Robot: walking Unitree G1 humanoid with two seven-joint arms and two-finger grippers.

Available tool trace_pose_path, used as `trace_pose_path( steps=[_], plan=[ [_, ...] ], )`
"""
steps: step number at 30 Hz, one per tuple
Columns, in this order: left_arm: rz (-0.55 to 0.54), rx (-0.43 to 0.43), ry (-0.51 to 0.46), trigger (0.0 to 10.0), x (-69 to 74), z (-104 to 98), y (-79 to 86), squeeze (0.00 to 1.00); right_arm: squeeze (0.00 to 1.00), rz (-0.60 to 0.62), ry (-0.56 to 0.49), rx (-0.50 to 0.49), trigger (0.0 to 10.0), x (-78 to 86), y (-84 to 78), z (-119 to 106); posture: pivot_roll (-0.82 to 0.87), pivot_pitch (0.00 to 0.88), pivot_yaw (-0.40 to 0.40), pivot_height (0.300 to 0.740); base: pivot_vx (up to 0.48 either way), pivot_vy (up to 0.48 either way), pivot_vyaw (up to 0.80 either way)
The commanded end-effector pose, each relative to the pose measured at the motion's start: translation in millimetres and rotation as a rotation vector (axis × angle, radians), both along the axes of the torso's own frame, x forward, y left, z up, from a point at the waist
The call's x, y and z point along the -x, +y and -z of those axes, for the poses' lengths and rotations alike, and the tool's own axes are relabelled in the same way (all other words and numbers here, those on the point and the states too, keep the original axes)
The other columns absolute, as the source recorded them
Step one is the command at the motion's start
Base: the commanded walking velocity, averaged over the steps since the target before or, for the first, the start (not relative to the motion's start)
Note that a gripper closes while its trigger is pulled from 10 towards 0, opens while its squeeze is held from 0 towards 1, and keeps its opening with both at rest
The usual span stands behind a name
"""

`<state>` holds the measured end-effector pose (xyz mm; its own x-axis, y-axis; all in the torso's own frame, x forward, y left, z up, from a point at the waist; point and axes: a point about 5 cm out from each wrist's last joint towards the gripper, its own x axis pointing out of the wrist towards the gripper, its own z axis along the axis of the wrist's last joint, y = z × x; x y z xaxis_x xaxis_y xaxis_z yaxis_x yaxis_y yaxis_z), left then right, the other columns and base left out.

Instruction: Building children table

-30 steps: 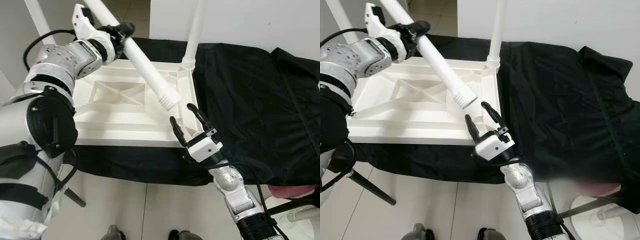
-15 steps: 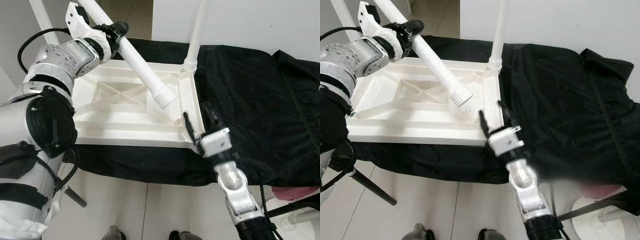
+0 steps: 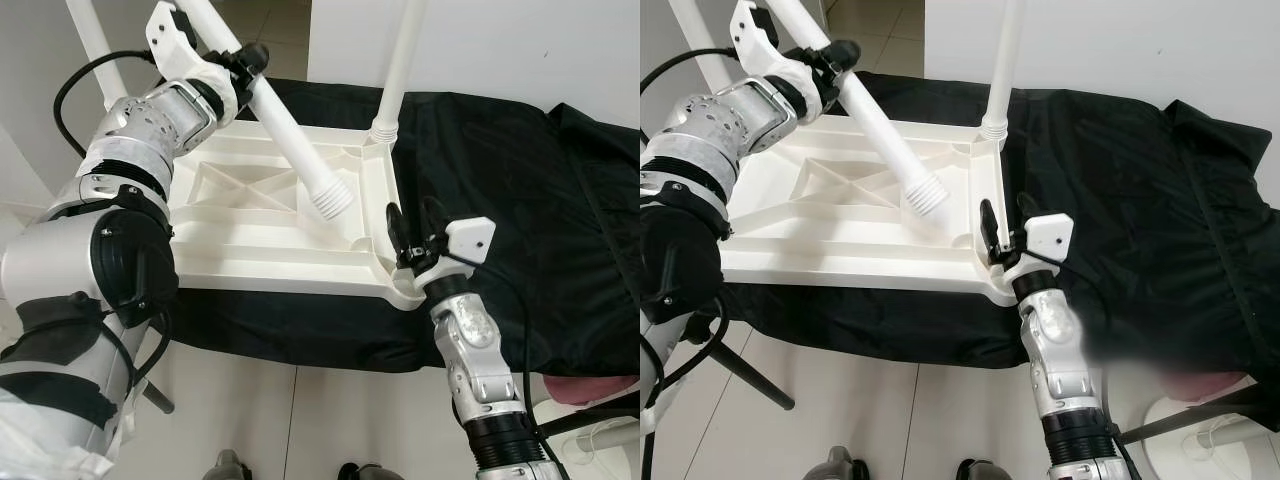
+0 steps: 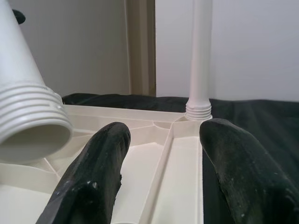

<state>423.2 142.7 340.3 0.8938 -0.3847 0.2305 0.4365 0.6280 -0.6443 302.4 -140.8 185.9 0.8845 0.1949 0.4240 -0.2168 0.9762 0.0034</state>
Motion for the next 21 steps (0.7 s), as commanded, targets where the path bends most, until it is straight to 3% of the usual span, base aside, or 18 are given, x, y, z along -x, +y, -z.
trace_pose_path(
  steps=[1, 5, 9, 21],
  plan=[
    [0.038, -0.011, -0.08, 10.0, 1.9, -6, -4.0, 0.0, 0.0, 0.0, 0.016, -0.038, 10.0, -1.8, -3.5, -3, -0.01, 0.04, -0.047, 0.74, 0.0, 0.0, 0.0],
    [0.023, -0.026, -0.111, 10.0, 2.2, -4, -6.4, 0.0, 0.0, 0.03, 0.037, -0.088, 10.0, -6.8, -6.3, -9, -0.01, 0.05, -0.054, 0.74, 0.0, 0.0, 0.0],
    [0.015, -0.036, -0.139, 10.0, 3.2, -2, -8.2, 0.0, 0.0, 0.058, 0.075, -0.077, 10.0, -11.3, -7.2, -13, -0.01, 0.055, -0.057, 0.74, 0.0, 0.0, 0.0],
    [-0.007, -0.098, -0.222, 10.0, 8.6, 5, -23.3, 0.0, 0.0, -0.013, 0.033, -0.126, 10.0, -11.4, 1.9, -35, 0.0, 0.075, -0.06, 0.74, 0.0, 0.0, 0.0]
  ],
)
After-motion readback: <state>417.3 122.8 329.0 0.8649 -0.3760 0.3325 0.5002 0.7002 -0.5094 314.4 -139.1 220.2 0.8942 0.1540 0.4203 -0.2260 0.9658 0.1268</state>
